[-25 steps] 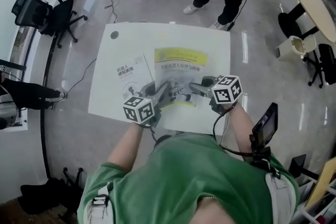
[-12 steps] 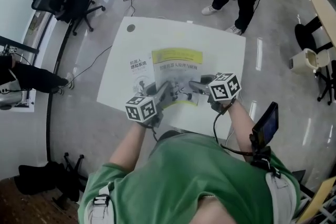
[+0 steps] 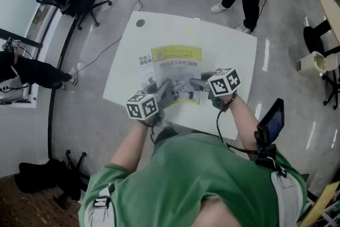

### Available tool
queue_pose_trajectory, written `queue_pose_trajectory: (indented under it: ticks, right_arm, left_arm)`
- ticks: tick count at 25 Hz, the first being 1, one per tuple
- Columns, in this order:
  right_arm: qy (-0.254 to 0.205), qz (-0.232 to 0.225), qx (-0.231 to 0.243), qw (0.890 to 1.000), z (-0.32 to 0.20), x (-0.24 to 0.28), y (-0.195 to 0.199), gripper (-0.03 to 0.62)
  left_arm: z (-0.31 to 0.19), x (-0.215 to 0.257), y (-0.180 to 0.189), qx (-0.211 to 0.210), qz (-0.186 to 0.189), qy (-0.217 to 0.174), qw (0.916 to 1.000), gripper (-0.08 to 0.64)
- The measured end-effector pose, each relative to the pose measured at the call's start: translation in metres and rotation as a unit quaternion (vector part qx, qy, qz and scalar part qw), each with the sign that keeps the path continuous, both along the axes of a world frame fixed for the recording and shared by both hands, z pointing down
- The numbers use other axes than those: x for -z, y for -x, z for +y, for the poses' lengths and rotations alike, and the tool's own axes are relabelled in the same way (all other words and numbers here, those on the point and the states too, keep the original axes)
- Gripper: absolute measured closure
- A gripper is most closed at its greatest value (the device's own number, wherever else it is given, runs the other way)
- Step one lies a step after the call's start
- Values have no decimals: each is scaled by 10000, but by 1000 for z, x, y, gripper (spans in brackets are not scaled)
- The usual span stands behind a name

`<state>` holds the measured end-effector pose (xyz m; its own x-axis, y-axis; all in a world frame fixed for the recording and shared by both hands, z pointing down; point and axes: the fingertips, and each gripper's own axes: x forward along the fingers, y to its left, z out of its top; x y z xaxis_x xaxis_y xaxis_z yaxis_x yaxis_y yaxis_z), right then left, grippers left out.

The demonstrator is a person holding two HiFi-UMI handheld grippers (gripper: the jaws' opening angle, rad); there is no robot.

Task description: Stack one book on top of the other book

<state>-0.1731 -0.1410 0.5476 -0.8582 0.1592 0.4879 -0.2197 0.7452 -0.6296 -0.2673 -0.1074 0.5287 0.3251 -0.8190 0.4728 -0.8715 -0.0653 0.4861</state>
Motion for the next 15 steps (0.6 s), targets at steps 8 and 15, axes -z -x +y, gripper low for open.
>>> queue_pose_trajectory:
  ticks: [8,15]
  right_arm:
    - [35,399,-215,9990,13,-6,48,520]
    - [60,877,-371,9954,22,-13,94,518]
  left_arm:
    - [11,-9,49,-123,163,122,9997,469]
    - [19,-19,97,-164,359,259,9989,469]
